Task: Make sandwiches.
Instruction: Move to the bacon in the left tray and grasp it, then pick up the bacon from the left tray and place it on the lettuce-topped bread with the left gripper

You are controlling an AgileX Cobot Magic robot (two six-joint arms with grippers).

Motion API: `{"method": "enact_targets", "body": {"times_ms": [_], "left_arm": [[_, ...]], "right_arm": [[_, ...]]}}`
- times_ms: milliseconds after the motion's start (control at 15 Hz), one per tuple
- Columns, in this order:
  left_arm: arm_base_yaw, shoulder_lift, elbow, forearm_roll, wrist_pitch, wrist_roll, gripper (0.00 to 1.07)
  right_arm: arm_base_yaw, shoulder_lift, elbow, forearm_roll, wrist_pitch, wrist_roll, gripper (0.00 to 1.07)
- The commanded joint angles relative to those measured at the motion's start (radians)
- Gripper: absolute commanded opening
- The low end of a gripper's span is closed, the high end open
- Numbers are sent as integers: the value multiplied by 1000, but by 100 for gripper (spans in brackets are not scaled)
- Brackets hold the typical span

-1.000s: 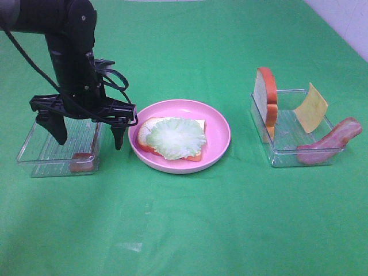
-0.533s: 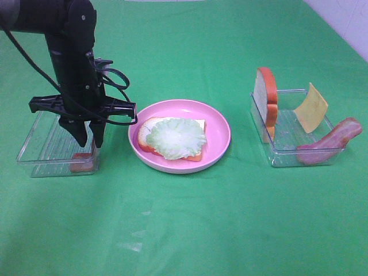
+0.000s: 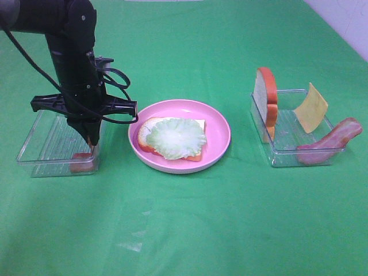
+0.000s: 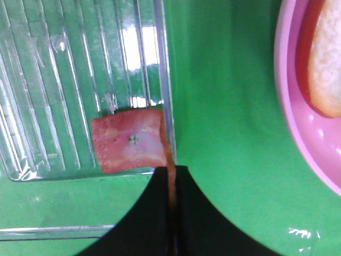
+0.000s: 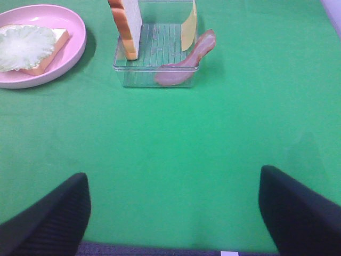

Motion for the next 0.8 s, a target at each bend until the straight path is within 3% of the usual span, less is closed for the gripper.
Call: {"method": "enact_targets", "body": {"times_ms": [67,200,533,800], "left_arm": [[-2,-6,-26,4,36,0,0],[-2,-19,-69,4,64,8,0],[-5,-36,-323,4,254,52,0],[-5,-47,-452,-36,251,60,0]], "right_arm": [[-6,-25,2,-1,-10,4,85],[-6,-25,2,-1,-10,4,85],[-6,-25,2,-1,-10,4,85],[-6,-25,2,1,-10,4,85]]}}
